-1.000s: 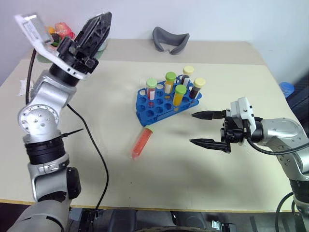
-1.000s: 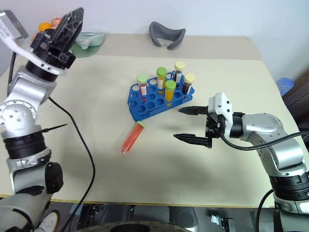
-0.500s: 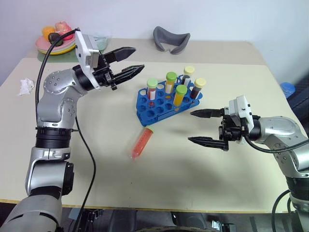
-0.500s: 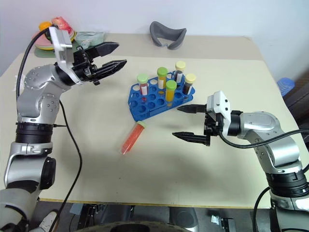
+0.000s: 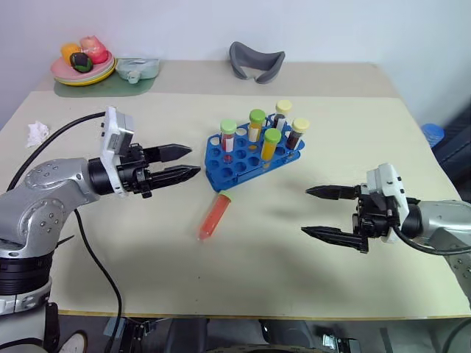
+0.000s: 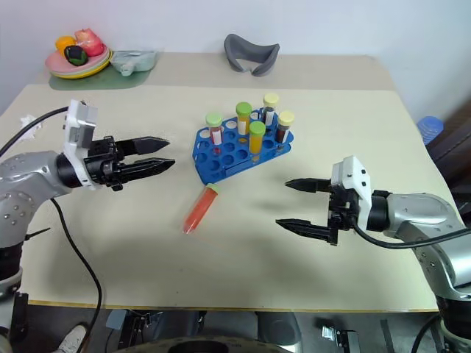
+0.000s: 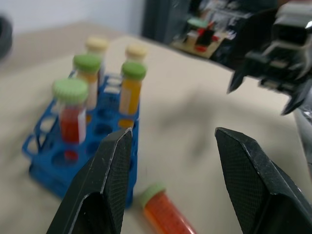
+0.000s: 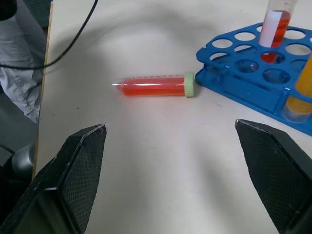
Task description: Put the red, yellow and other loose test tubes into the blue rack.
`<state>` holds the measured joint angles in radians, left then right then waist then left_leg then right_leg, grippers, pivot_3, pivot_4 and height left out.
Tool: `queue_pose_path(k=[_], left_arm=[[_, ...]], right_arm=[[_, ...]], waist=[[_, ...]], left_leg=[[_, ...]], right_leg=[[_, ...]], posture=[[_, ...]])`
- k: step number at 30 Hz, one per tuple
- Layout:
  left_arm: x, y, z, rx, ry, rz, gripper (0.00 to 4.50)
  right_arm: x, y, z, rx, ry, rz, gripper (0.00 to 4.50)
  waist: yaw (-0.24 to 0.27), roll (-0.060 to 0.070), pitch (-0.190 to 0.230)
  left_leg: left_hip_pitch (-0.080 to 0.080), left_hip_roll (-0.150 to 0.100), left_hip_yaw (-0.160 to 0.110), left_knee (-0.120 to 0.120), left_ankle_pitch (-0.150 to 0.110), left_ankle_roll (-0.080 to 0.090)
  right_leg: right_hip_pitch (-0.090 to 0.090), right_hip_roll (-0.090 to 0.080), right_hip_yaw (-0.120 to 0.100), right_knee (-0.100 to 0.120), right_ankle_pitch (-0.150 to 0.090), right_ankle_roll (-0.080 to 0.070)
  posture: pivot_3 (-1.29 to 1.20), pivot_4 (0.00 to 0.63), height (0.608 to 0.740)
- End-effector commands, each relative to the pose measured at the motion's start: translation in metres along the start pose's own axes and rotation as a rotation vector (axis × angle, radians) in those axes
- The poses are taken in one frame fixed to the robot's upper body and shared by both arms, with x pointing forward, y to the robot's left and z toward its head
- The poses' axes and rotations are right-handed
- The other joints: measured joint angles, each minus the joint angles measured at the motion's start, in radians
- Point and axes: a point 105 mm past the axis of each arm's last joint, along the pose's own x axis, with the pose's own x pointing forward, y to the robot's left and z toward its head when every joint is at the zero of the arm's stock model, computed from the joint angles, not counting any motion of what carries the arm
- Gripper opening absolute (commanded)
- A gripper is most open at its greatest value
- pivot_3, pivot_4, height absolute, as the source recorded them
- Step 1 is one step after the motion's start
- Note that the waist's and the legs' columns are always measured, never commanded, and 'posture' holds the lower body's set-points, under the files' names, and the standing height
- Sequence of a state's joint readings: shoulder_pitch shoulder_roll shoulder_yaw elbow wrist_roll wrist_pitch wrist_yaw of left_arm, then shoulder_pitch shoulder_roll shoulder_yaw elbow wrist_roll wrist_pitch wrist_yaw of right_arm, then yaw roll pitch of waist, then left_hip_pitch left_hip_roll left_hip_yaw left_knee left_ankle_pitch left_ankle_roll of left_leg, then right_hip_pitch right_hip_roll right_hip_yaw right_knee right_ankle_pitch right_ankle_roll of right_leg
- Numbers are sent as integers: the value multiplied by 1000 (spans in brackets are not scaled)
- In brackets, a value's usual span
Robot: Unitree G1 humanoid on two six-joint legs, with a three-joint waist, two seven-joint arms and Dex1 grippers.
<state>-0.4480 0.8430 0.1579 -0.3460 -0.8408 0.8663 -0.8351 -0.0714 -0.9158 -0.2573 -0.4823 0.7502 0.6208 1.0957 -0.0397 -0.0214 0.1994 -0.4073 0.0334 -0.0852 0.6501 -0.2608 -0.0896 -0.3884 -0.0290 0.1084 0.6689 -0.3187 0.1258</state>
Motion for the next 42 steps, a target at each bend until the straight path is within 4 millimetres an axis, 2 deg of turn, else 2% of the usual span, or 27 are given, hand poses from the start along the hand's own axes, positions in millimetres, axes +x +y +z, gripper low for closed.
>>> queue_pose_path(k=[1,5,7,10,13,16,18,24,34,42], left_arm=[[9,-5,-4,-15,184,79,2764],[33,-3,11,-196,223,110,2764],[44,-4,14,-270,254,86,3277],[51,-5,12,-291,305,85,4448],[66,8,10,-331,355,171,4448],[72,14,0,-360,489,205,4448],[72,0,-3,-382,601,97,4448],[66,-15,-1,-396,788,23,4448],[66,-4,-11,-426,961,147,4448],[70,-4,-33,-384,1028,177,4448]], right_arm=[[-4,1,7,-40,0,1,4307],[-5,-1,8,-42,-9,-11,4307],[-5,-1,5,-43,-9,-16,4307],[-4,-1,3,-47,-10,-17,4307],[-4,0,0,-47,-12,-19,4307],[-6,-1,-2,-50,-15,-28,4307],[-7,-1,-3,-52,-14,-31,4307],[-5,-2,-3,-58,-20,-32,4307],[0,-4,-2,-72,-26,-14,4307],[6,-4,2,-68,-30,25,4307]], waist=[[-2,0,0],[2,0,0],[1,0,0],[-15,0,0],[-6,0,0],[-2,0,0],[-3,0,0],[-4,1,0],[-4,1,0],[-4,1,0]], left_leg=[[0,0,0,0,0,0],[0,0,0,0,0,0],[-1,-1,-1,1,0,0],[0,0,-1,0,0,0],[0,0,-1,-1,0,0],[0,-1,-2,1,1,-1],[0,-1,-1,2,1,-1],[-1,-1,-2,0,1,-1],[-1,-1,-1,0,1,-1],[-1,-1,-1,0,1,-1]], right_leg=[[0,0,0,0,0,0],[0,0,-1,0,0,0],[0,0,-1,0,0,0],[-1,0,0,0,0,0],[-3,1,0,2,0,0],[-1,0,0,2,0,0],[-1,0,0,2,0,0],[-3,0,0,3,-1,0],[-3,0,0,3,-1,0],[-3,0,0,3,-1,0]], posture=[[0,150,740],[0,150,740],[0,150,740],[0,150,740],[0,150,740],[0,150,740],[0,150,740],[0,150,740],[0,150,740],[0,150,740]])
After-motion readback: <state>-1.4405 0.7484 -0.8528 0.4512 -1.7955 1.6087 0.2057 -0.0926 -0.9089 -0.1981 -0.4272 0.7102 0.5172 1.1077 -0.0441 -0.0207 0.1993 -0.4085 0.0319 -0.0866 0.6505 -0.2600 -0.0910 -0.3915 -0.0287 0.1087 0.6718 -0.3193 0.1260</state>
